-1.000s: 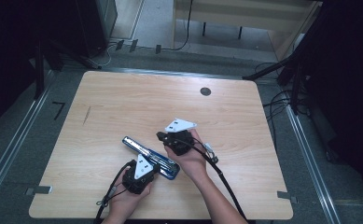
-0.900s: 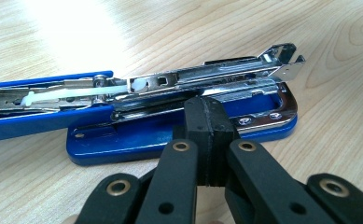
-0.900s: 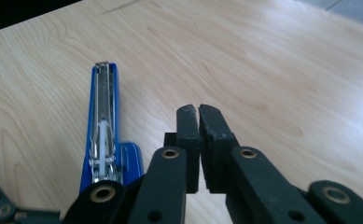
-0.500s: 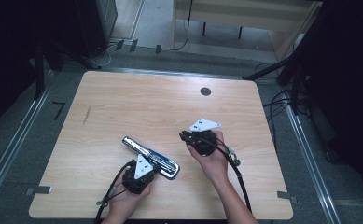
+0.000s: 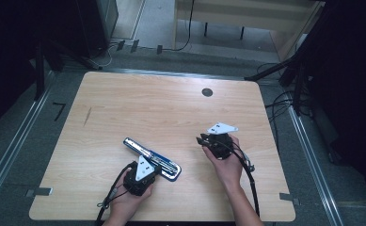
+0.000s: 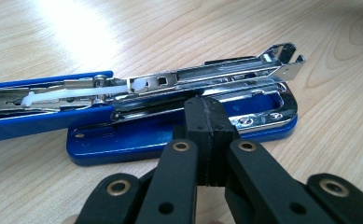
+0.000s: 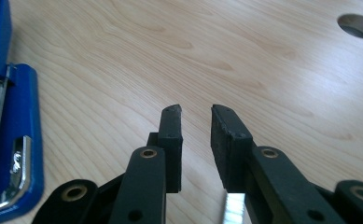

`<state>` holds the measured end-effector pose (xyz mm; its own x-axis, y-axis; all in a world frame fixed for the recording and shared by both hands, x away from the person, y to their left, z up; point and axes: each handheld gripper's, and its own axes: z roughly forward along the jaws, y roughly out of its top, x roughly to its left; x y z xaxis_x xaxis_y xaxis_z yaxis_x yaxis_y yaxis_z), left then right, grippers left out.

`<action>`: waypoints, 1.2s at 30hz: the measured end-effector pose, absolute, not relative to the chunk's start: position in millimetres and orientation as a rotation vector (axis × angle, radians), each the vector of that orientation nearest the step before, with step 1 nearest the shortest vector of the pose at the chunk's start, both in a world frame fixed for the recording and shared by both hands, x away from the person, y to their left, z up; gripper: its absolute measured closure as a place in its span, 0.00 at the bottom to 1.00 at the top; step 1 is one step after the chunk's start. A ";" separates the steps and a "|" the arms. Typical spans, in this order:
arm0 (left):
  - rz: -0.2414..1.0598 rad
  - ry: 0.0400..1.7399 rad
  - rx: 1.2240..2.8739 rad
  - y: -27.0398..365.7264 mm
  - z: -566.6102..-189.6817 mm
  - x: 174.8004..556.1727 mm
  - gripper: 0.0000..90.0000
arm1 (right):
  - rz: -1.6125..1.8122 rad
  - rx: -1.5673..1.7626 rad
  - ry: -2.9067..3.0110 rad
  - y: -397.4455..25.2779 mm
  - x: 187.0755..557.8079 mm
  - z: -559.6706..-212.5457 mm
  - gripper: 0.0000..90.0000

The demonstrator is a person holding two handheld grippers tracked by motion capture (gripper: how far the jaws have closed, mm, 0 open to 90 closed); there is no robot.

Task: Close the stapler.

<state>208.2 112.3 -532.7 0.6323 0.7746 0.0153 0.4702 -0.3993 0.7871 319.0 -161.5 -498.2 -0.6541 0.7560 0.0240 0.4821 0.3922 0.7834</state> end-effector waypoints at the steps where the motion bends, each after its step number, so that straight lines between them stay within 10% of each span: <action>1: 0.493 0.971 2.066 112.3 -532.6 208.1 1.00 | 1.139 1.081 2.320 -164.5 318.6 -499.5 0.83; 36: 0.500 0.967 2.069 111.9 -532.7 207.8 1.00 | 1.025 1.244 2.305 -194.3 304.0 -532.0 0.83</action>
<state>207.8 111.9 -532.7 0.6329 0.7739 0.0228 0.4661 -0.4043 0.7870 304.0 -194.3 -532.0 -0.5657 0.8231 0.0493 0.5879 0.3606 0.7241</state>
